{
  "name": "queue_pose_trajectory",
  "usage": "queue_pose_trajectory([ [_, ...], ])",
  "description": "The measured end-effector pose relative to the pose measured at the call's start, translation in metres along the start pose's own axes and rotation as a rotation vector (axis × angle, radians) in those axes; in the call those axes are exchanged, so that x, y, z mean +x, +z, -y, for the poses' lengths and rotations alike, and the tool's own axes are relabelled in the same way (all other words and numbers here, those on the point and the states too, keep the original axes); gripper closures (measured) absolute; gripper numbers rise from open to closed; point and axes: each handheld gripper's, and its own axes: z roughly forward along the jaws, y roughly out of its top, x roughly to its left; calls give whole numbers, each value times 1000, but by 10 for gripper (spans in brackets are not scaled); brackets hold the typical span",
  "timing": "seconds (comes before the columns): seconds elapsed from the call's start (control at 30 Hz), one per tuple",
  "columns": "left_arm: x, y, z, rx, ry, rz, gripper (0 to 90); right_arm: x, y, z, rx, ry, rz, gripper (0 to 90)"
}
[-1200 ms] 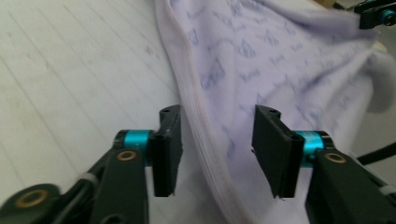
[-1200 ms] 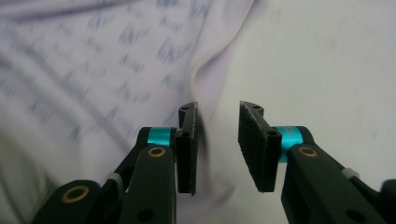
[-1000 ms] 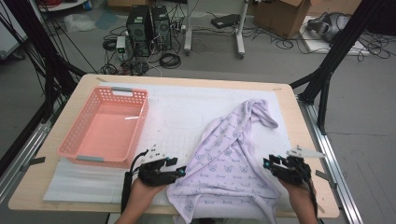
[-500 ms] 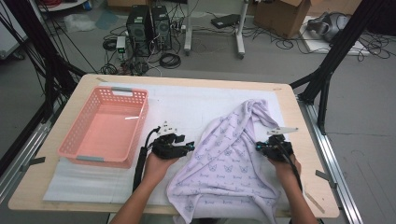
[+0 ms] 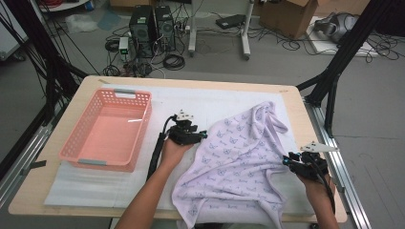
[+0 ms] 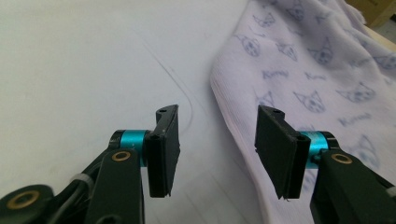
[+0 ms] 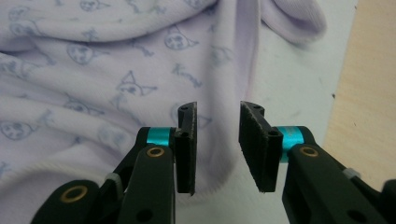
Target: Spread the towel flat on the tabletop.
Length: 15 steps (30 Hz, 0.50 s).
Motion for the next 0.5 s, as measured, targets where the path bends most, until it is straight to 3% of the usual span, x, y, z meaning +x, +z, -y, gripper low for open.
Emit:
queue_pose_trajectory([
  [0.1,2,17,-7,30,-20,6,488,4,2,-3,-21,-8,-17,652],
  [0.2,-4,34,-11,87,4,12,480,3,7,-6,-32,8,-24,625],
  [0.27,-10,41,-12,88,-4,21,484,1,11,-10,-40,19,-20,611],
  [0.3,-12,43,-12,99,5,18,494,0,14,-13,-45,23,-18,598],
  [0.37,-19,46,-12,104,61,-27,511,0,18,-17,-50,37,-18,592],
  [0.43,-20,45,-13,115,126,-65,667,0,22,-21,-58,40,-21,592],
  [0.47,-16,44,-12,124,103,-25,862,0,24,-22,-54,39,-20,593],
  [0.5,-13,41,-13,128,80,-20,860,1,26,-24,-51,37,-21,594],
])
